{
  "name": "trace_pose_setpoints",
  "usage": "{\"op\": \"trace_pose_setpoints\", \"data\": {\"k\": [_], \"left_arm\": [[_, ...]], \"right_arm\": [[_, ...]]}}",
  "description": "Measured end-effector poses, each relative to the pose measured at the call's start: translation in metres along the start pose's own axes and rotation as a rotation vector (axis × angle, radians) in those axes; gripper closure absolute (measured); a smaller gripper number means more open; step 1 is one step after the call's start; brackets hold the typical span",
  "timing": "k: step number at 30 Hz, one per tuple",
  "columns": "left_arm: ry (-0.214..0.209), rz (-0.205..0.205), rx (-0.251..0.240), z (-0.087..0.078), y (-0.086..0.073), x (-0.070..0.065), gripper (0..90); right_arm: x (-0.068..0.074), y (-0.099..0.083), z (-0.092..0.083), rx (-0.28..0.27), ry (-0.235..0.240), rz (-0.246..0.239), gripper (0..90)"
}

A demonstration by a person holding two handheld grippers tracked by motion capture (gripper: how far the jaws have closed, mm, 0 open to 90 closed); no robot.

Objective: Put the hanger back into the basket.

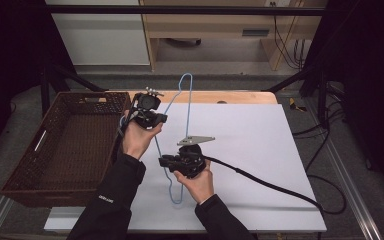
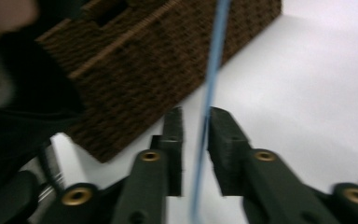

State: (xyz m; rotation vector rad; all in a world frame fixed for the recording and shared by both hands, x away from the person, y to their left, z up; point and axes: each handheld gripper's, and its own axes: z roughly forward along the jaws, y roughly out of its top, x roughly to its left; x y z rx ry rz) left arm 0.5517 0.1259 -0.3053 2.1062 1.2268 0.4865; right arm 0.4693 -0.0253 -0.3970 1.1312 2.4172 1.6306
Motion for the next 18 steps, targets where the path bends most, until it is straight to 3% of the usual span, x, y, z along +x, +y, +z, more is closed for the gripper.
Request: {"op": "trace_pose_setpoints", "data": {"k": [4, 7, 10, 13, 18], "left_arm": [[0.007, 0.024, -0.021, -0.009, 0.005, -0.004, 87.6], [0.009, 0.043, -0.040, -0.019, 0.010, -0.006, 87.6], [0.005, 0.048, -0.066, -0.032, 0.015, -0.007, 87.6], [0.003, 0.066, -0.087, -0.049, 0.022, -0.009, 87.7], [0.020, 0.119, -0.113, -0.077, 0.029, -0.012, 87.7]], "right_arm": [[0.005, 0.010, -0.025, -0.057, 0.000, -0.075, 57.2], [0.001, 0.015, -0.043, -0.102, -0.009, -0.086, 48.6], [-0.010, 0.018, -0.068, -0.145, -0.052, -0.104, 39.9], [-0.024, 0.016, -0.090, -0.170, -0.092, -0.115, 37.6], [-0.047, 0.006, -0.123, -0.198, -0.147, -0.087, 30.6]]}}
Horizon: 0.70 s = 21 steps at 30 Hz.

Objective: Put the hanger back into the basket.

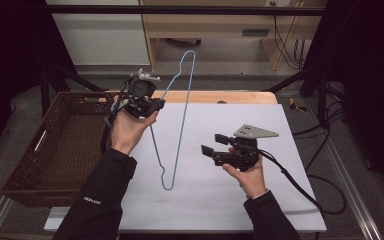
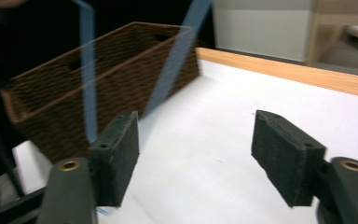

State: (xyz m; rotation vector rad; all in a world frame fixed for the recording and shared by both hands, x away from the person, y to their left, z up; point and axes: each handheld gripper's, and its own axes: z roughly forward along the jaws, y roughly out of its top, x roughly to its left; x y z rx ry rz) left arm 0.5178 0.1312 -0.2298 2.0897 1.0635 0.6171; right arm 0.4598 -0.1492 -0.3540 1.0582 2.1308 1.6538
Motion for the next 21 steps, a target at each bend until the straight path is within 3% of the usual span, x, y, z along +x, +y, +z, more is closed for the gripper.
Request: {"op": "trace_pose_setpoints", "data": {"k": [4, 8, 13, 21], "left_arm": [[0.011, 0.039, -0.011, -0.018, 0.006, -0.002, 87.6], [0.009, 0.077, -0.019, -0.034, 0.010, -0.001, 87.6], [0.009, 0.115, -0.039, -0.055, 0.013, 0.004, 87.6], [0.076, 0.174, -0.037, -0.085, 0.014, 0.020, 87.6]], "right_arm": [[-0.024, -0.012, -0.017, 0.003, -0.067, 0.007, 22.2], [-0.038, -0.023, -0.026, 0.011, -0.101, 0.009, 16.9], [-0.051, -0.034, -0.036, 0.022, -0.132, 0.021, 14.2], [-0.065, -0.045, -0.049, 0.042, -0.169, 0.014, 12.7]]}}
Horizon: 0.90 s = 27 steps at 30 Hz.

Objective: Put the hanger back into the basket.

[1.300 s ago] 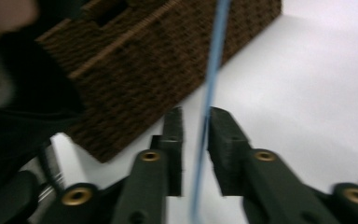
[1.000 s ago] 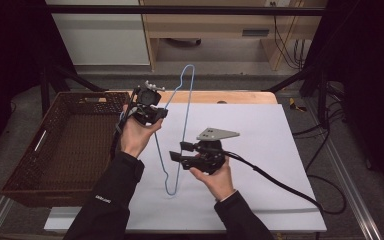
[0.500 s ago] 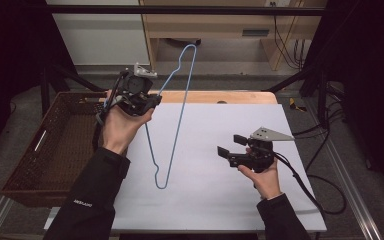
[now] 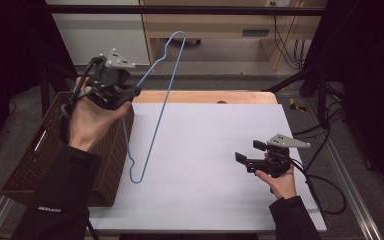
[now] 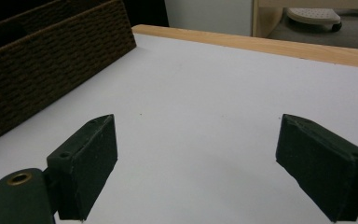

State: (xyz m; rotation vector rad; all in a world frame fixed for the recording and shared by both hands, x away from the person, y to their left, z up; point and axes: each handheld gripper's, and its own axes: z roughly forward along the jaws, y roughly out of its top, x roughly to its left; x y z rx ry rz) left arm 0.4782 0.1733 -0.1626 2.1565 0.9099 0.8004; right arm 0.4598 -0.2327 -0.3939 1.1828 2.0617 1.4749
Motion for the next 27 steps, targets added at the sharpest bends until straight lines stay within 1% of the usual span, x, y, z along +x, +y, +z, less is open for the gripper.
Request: {"op": "trace_pose_setpoints", "data": {"k": [4, 5, 7, 8, 9, 10, 13, 14, 15, 17, 19, 20, 21, 24, 26, 27], "left_arm": [[0.025, 0.011, -0.003, -0.013, -0.003, 0.012, 87.6], [0.043, 0.013, -0.001, -0.017, -0.004, 0.016, 87.6], [0.061, 0.025, 0.006, -0.021, -0.006, 0.021, 87.6], [0.084, 0.032, 0.013, -0.024, -0.008, 0.025, 87.6], [0.090, 0.038, 0.016, -0.025, -0.009, 0.027, 87.6], [0.108, 0.049, 0.023, -0.029, -0.011, 0.031, 87.6], [0.136, 0.040, 0.030, -0.035, -0.017, 0.040, 87.7], [0.144, 0.035, 0.035, -0.036, -0.019, 0.044, 87.6], [0.154, 0.037, 0.038, -0.038, -0.021, 0.047, 87.7], [0.173, 0.045, 0.056, -0.042, -0.024, 0.054, 87.6], [0.201, 0.053, 0.070, -0.046, -0.026, 0.060, 87.6], [0.216, 0.057, 0.078, -0.047, -0.027, 0.063, 87.6], [0.228, 0.056, 0.090, -0.048, -0.028, 0.067, 87.6], [0.255, 0.065, 0.125, -0.048, -0.032, 0.076, 87.6], [0.269, 0.079, 0.152, -0.045, -0.037, 0.082, 87.6], [0.276, 0.094, 0.173, -0.044, -0.040, 0.085, 87.6]], "right_arm": [[-0.004, -0.003, -0.004, 0.000, -0.008, 0.006, 11.9], [-0.005, -0.004, -0.004, -0.003, -0.011, 0.006, 11.2], [-0.007, -0.005, -0.006, -0.005, -0.014, 0.001, 10.5], [-0.007, -0.005, -0.007, -0.008, -0.016, 0.000, 9.9], [-0.008, -0.005, -0.008, -0.007, -0.022, -0.012, 9.2], [-0.008, -0.005, -0.008, -0.006, -0.024, -0.018, 9.0], [-0.010, -0.006, -0.009, -0.005, -0.037, -0.040, 7.1], [-0.011, -0.006, -0.010, -0.006, -0.034, -0.043, 7.2], [-0.011, -0.006, -0.011, -0.012, -0.031, -0.034, 7.1], [-0.011, -0.007, -0.011, -0.014, -0.033, -0.031, 7.0], [-0.012, -0.007, -0.011, -0.009, -0.035, -0.038, 6.8], [-0.012, -0.007, -0.010, -0.007, -0.033, -0.029, 6.7], [-0.012, -0.008, -0.010, -0.004, -0.034, -0.034, 6.7], [-0.012, -0.008, -0.009, -0.003, -0.034, -0.035, 6.5], [-0.012, -0.007, -0.010, -0.004, -0.034, -0.037, 6.5], [-0.012, -0.007, -0.010, -0.007, -0.032, -0.032, 6.5]]}}
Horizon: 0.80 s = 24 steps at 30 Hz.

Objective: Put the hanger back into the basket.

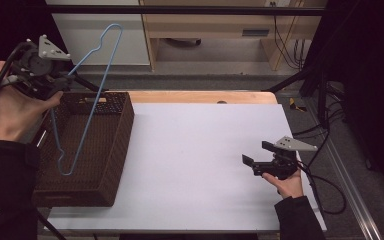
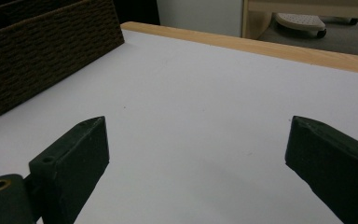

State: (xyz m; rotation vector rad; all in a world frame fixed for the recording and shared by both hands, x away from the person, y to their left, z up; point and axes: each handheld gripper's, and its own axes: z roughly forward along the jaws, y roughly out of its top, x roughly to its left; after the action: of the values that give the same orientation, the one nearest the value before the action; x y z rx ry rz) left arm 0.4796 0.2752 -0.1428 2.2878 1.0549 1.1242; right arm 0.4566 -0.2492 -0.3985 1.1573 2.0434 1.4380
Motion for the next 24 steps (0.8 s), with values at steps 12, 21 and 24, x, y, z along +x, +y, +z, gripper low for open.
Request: {"op": "trace_pose_setpoints", "data": {"k": [12, 21, 24], "left_arm": [[0.034, 0.102, 0.111, 0.036, -0.035, 0.004, 87.6], [0.037, 0.189, 0.219, 0.068, -0.053, 0.000, 87.6], [0.019, 0.206, 0.256, 0.080, -0.061, -0.001, 87.6]], "right_arm": [[0.000, 0.000, 0.000, -0.003, -0.011, -0.007, 6.3], [0.001, 0.000, 0.000, -0.001, -0.014, -0.009, 6.1], [0.001, 0.000, -0.001, -0.003, -0.011, -0.010, 6.1]]}}
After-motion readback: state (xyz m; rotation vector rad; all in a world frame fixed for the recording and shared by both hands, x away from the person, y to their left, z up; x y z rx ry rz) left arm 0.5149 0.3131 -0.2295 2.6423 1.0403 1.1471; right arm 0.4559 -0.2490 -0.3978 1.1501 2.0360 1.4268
